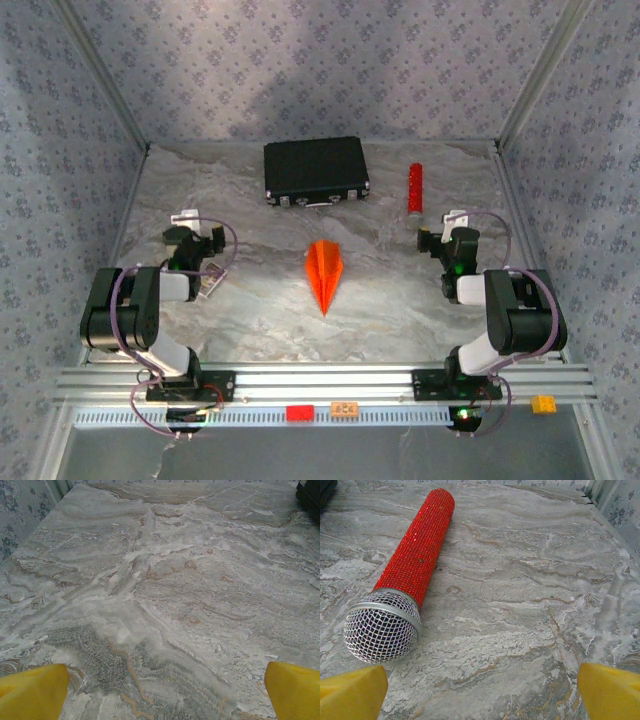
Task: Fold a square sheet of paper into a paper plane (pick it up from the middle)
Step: Reset both arms
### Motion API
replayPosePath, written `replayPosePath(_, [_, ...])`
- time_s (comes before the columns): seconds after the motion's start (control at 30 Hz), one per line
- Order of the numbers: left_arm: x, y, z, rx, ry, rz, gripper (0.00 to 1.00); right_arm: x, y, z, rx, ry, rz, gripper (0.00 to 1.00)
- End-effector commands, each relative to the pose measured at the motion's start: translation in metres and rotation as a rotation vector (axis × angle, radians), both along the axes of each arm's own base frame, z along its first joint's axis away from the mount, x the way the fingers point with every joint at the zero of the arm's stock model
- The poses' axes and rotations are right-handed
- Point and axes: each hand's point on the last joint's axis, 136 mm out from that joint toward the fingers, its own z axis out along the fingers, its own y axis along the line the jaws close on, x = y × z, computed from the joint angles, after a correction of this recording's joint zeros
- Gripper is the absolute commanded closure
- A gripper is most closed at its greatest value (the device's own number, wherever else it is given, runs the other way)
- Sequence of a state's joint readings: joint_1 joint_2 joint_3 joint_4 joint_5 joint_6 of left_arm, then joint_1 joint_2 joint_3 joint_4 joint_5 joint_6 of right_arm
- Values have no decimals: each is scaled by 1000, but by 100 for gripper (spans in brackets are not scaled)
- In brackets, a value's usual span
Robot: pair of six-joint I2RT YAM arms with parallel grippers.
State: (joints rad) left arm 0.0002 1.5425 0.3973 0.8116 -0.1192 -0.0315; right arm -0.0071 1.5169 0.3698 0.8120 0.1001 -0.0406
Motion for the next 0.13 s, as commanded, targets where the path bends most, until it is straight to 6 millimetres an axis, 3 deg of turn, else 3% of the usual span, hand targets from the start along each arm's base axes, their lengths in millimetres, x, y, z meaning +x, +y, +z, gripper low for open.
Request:
replayPosePath(0.0, [5, 2, 10, -14, -32, 8, 0, 5, -4, 5, 13, -15, -23, 1])
replayPosePath(0.1, [5, 2, 10, -14, -33, 8, 0, 4, -4, 5, 12, -17, -23, 1])
